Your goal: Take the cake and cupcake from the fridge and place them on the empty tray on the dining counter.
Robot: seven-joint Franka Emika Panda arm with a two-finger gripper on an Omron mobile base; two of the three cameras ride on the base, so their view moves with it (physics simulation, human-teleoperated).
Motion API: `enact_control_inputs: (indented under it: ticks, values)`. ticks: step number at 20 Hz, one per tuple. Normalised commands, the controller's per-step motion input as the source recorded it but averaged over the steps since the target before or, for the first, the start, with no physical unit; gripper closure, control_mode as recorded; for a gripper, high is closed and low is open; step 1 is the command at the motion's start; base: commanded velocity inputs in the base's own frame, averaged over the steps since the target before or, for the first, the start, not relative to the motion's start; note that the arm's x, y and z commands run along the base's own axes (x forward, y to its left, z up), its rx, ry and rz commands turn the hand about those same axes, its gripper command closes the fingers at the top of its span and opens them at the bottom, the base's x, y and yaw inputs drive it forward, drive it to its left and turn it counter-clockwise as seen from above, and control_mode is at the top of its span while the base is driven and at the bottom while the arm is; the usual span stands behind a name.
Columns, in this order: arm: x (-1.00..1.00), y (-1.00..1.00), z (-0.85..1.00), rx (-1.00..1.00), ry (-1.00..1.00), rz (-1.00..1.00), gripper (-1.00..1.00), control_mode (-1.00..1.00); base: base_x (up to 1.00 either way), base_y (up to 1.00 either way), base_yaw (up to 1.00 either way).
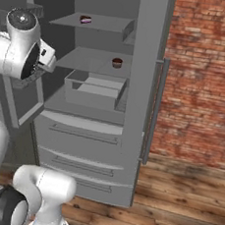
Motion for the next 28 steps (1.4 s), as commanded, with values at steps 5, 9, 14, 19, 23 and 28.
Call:
enact_control_inputs:
  ticks: [5,9,14,19,23,28]
  values:
    - [-0.83,-0.61,0.00,-0.16,-0.16,0.00,-1.00,-1.00,0.00,0.00,0.00]
    - [-0.78,-0.21,0.03,-0.16,-0.47,-0.01,-1.00,-1.00,0.00,0.00,0.00]
    - [-0.70,-0.05,0.09,-0.08,-0.51,-0.08,-1.00,-1.00,0.00,0.00,0.00]
    - [-0.39,-0.03,0.35,-0.02,-0.11,-0.12,-1.00,-1.00,0.00,0.00,0.00]
    - [-0.68,-0.16,0.40,0.00,-0.01,-0.05,-1.00,-1.00,0.00,0.00,0.00]
    - [-0.65,-0.21,0.44,0.01,0.00,-0.07,-1.00,-1.00,0.00,0.00,0.00]
